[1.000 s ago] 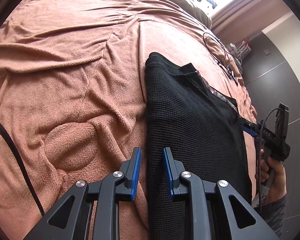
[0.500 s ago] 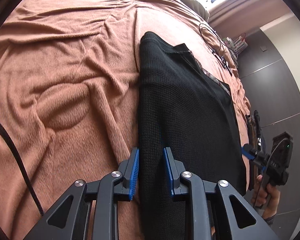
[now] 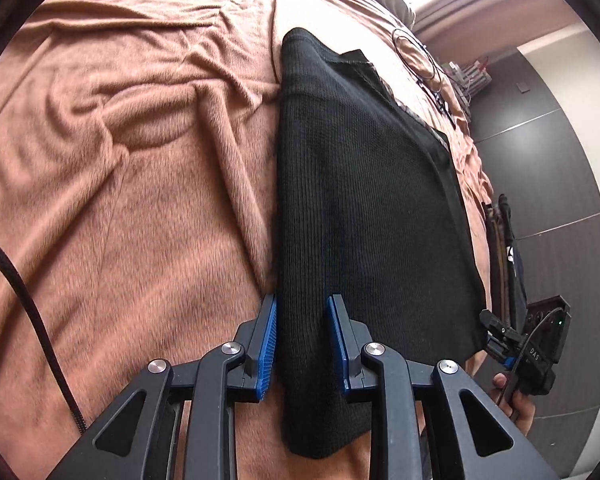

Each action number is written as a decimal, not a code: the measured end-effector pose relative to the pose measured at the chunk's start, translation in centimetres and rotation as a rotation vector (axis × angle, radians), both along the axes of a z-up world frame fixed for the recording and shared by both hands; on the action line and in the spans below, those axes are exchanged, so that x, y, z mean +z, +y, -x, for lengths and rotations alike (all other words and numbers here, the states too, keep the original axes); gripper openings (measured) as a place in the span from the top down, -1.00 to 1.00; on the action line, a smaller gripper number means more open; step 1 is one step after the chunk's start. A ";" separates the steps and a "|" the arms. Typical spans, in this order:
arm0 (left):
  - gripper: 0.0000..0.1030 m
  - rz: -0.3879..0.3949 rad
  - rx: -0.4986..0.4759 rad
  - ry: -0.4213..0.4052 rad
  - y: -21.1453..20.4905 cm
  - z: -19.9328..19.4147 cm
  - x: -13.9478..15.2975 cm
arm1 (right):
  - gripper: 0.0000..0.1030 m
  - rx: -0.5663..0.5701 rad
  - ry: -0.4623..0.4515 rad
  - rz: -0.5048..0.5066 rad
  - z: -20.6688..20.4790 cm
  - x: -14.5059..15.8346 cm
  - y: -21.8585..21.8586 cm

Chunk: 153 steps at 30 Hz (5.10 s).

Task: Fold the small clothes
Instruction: 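Close the left gripper on the end of the black shirt stack, then open the left gripper and release the shirt stack, then grasp the end of the folded shirt with both grippers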

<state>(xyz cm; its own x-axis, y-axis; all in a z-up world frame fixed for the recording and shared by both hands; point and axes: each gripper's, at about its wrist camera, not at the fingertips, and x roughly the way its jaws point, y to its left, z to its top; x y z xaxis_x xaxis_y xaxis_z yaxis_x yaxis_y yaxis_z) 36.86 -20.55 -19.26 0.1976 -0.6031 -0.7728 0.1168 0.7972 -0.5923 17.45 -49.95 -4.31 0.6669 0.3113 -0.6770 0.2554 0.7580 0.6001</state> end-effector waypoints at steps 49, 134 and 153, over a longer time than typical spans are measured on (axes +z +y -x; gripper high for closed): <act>0.84 0.149 0.094 -0.018 5.0 4.0 2.1 | 0.80 0.003 -0.092 -0.241 3.3 -1.8 3.6; -0.29 -0.219 0.149 -0.136 10.8 -9.4 2.1 | -0.35 0.369 -0.024 0.153 -29.7 -0.1 7.6; 0.22 -0.050 0.131 -0.062 11.3 -12.8 -0.6 | 0.22 0.486 -0.021 -0.068 -33.0 -3.5 6.6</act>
<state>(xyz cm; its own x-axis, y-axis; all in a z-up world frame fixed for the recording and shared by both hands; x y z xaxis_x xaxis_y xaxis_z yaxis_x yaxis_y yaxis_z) 49.68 -9.21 -19.84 0.3202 -0.5302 -0.7851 0.0447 0.8363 -0.5465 50.41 -43.37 -7.83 0.4465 0.6333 -0.6321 -0.1312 0.7451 0.6539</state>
